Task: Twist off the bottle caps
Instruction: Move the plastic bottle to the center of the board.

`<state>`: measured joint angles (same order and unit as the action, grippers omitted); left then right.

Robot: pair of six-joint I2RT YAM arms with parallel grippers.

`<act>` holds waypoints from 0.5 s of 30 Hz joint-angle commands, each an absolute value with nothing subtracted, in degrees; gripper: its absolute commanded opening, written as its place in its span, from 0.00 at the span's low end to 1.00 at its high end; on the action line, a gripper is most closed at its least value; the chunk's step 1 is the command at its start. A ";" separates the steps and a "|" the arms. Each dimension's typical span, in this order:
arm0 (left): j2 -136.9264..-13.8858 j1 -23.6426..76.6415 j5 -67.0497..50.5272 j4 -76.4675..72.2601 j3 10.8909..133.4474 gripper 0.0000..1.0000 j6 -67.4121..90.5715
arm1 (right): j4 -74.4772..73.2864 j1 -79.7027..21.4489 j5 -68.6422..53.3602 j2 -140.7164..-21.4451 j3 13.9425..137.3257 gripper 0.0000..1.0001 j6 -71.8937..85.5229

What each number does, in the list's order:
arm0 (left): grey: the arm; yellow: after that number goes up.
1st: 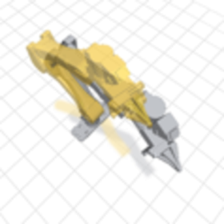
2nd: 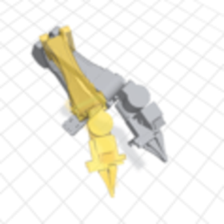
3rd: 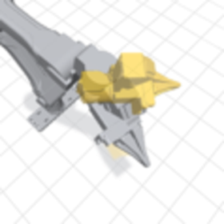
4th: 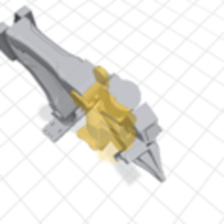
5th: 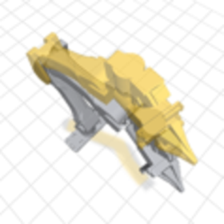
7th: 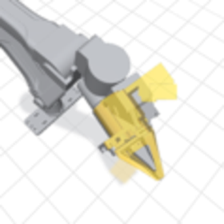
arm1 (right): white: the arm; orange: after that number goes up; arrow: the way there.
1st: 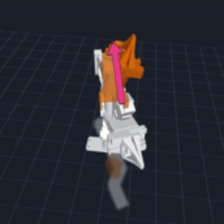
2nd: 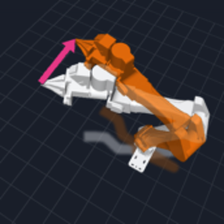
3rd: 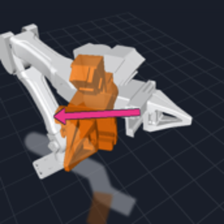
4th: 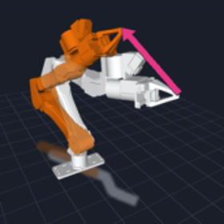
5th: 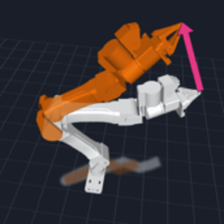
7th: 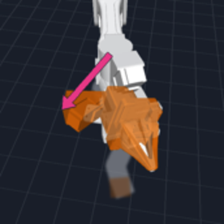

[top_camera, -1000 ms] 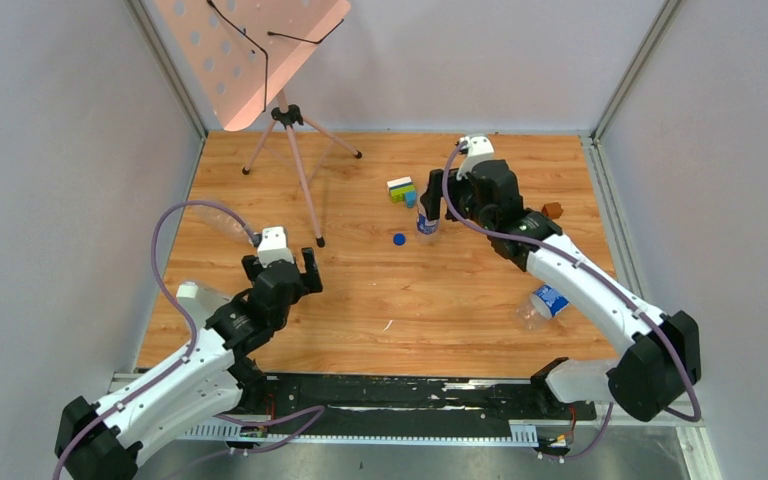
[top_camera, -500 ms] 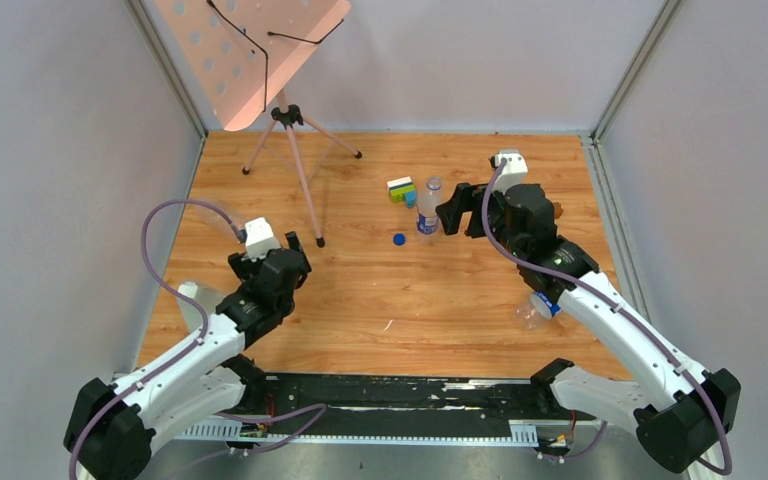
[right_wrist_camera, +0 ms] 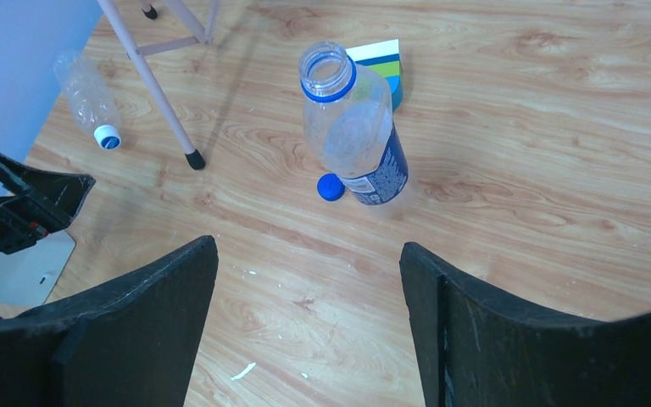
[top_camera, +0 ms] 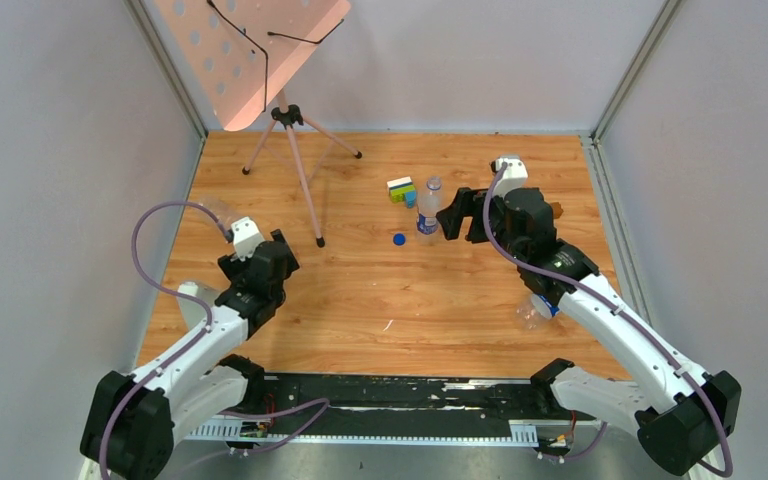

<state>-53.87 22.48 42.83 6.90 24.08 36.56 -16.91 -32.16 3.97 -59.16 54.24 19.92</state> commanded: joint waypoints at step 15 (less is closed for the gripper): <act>-72.29 9.98 37.02 -3.24 35.72 1.00 39.73 | -19.28 -31.99 -4.60 -53.51 51.51 0.79 25.66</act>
